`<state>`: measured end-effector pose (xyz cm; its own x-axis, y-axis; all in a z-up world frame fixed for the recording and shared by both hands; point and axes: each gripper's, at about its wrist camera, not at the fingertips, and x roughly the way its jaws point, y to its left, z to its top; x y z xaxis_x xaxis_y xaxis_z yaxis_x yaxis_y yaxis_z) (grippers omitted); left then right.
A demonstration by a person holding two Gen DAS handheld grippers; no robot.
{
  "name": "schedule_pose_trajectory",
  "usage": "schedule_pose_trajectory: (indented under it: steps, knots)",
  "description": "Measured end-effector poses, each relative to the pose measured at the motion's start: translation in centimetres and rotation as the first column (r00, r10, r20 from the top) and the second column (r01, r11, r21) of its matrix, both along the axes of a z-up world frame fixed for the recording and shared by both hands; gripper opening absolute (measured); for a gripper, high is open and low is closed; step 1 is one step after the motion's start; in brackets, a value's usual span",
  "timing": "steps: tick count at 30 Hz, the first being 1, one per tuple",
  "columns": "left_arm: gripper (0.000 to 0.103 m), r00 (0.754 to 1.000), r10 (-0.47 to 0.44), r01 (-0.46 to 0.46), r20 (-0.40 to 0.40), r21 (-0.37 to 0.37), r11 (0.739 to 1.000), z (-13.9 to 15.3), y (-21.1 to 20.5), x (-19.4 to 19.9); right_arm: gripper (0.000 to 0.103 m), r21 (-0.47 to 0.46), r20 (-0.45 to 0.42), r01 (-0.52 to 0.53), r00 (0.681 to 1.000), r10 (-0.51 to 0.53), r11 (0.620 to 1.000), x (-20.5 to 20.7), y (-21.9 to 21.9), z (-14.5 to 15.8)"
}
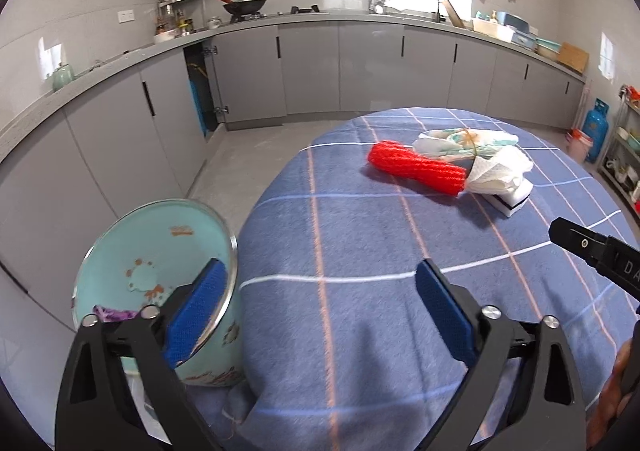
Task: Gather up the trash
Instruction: 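Grasp the white cloth with the right tool while the left tool grasps the red mesh scrubber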
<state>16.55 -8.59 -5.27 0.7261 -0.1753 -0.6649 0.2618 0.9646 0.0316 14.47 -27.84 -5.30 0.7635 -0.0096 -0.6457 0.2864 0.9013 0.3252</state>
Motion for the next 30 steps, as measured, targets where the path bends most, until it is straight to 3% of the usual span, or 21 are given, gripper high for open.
schedule_pose_trajectory:
  steps: [12, 22, 24, 27, 30]
  knots:
    - [0.085, 1.0, -0.018, 0.018, 0.021, -0.008, 1.0, 0.8, -3.0, 4.9, 0.057, 0.021, -0.009, 0.018, 1.0, -0.018, 1.0, 5.2, -3.0, 0.6]
    - [0.083, 1.0, -0.002, 0.002, 0.012, -0.005, 1.0, 0.7, -5.0, 10.4, 0.056, 0.023, -0.095, 0.009, 0.995, -0.007, 1.0, 11.3, -3.7, -0.9]
    - [0.081, 1.0, -0.008, 0.008, -0.003, -0.008, 1.0, 0.3, -5.5, 11.2, 0.037, 0.002, -0.105, 0.009, 0.994, -0.009, 1.0, 11.8, -3.7, -1.3]
    - [0.08, 0.999, -0.021, 0.021, -0.028, -0.013, 1.0, -0.2, -6.6, 12.3, 0.026, 0.0, -0.095, 0.005, 0.995, -0.005, 1.0, 11.6, -4.0, -1.3]
    - [0.08, 0.998, -0.041, 0.04, -0.057, -0.025, 0.999, -0.7, -7.6, 13.2, 0.021, 0.014, -0.089, 0.0, 0.996, 0.002, 1.0, 11.3, -4.3, -1.4]
